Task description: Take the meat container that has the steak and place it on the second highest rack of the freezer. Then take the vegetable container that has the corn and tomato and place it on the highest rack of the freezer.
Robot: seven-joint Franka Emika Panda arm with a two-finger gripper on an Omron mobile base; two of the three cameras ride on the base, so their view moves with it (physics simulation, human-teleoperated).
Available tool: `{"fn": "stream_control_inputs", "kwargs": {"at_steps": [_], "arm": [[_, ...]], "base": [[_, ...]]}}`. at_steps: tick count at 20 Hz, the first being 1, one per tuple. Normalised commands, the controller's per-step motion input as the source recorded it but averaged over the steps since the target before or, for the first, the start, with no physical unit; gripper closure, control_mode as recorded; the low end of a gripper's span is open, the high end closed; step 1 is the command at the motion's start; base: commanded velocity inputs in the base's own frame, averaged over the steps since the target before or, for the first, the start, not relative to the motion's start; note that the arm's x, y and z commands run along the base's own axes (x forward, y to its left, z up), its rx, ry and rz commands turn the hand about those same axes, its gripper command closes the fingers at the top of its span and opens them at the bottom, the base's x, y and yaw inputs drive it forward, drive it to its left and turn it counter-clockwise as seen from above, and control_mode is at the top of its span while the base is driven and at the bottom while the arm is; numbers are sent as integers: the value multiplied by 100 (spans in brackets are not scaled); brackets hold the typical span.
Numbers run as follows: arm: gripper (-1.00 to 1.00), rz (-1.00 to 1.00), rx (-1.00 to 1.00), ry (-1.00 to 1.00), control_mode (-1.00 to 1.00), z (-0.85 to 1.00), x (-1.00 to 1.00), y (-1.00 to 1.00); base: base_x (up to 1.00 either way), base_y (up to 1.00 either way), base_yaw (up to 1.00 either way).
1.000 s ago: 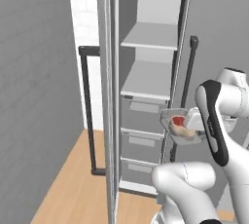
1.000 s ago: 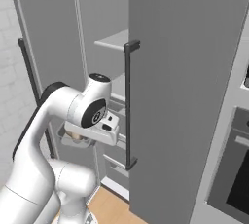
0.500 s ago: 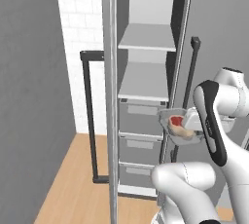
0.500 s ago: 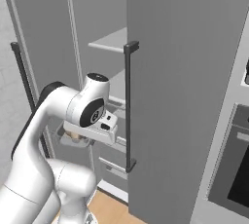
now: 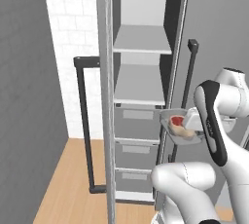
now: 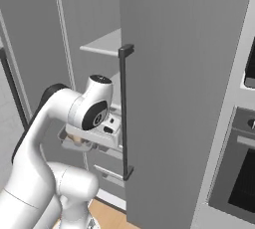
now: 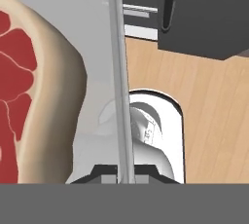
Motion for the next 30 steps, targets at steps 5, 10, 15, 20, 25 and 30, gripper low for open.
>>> {"fn": "stream_control_inputs", "kwargs": {"at_steps": [5,10,15,20,25,30], "arm": [[100,0,0,0,100,0,0,0],[100,0,0,0,100,0,0,0],[100,0,0,0,100,0,0,0],[100,0,0,0,-100,0,9,13],[100,-3,0,0,-100,-6,52,84],[100,0,0,0,-100,0,68,38]], "base": [[48,11,-2],[2,0,0],[0,0,0],[0,0,0],[0,0,0],[0,0,0]]}}
